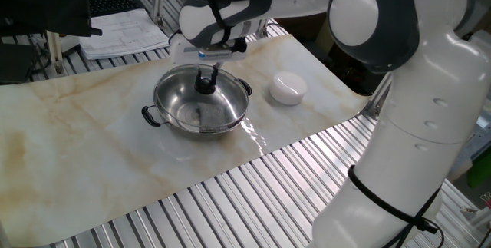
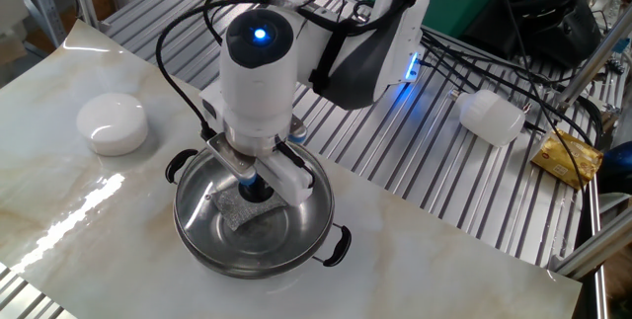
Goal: Cover the pot with the lid
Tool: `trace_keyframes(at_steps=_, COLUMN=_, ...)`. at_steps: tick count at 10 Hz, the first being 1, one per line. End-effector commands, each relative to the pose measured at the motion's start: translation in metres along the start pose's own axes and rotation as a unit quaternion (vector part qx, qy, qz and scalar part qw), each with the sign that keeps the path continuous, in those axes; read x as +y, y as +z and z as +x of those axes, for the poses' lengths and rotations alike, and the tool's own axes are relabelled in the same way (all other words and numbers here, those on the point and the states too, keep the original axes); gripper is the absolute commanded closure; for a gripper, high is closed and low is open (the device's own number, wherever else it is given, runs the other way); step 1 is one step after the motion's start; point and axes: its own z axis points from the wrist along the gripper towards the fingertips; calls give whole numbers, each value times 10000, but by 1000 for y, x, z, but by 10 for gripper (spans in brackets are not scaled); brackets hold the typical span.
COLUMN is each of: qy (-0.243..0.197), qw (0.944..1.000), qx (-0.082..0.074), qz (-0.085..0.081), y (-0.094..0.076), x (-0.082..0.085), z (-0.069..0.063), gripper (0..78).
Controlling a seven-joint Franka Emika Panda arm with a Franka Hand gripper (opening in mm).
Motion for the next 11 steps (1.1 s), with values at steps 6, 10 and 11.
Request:
trace_keyframes(at_steps=6, qy=66, qw=9999, qx=-35, qz=138, y=0, x=3, z=-2, gripper=764)
trace_keyframes(at_steps=10, qy=98, qw=9999, qx=-26, qz=101, y=2, x=3, z=-2, gripper=764)
trace_keyframes(at_steps=11, qy=100, qw=9999, qx=-21, qz=77, y=3, x=4, z=-2, gripper=764)
